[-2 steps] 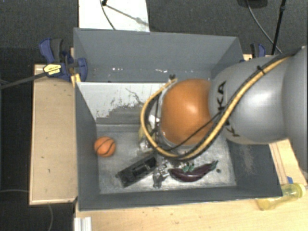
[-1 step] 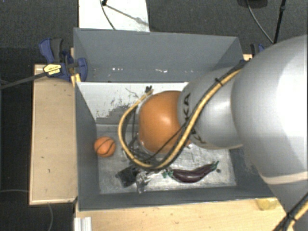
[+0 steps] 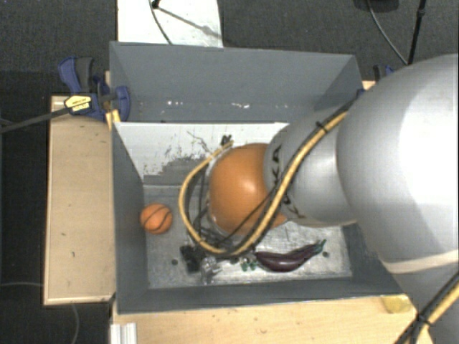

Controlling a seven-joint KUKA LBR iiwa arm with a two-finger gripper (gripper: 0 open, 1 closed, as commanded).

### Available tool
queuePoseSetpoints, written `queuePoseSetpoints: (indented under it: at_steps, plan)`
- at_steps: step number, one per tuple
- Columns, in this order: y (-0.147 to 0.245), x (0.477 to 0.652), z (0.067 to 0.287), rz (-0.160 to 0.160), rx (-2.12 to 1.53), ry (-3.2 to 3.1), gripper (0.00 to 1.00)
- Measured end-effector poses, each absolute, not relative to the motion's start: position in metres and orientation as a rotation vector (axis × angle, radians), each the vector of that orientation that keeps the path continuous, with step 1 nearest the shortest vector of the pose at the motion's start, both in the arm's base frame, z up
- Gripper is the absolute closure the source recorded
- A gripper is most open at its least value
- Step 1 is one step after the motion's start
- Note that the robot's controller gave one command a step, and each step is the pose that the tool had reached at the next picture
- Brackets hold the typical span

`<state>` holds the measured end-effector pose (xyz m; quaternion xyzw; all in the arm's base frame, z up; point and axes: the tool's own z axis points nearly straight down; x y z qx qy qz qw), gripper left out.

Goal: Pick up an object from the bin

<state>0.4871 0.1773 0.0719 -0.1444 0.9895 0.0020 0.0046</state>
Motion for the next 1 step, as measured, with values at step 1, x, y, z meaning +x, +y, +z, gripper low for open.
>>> queuePoseSetpoints:
  at_steps: [1]
  plan:
    - [0.1773, 0.4871, 0.0719, 0.006, -0.449, 3.100, 1.00]
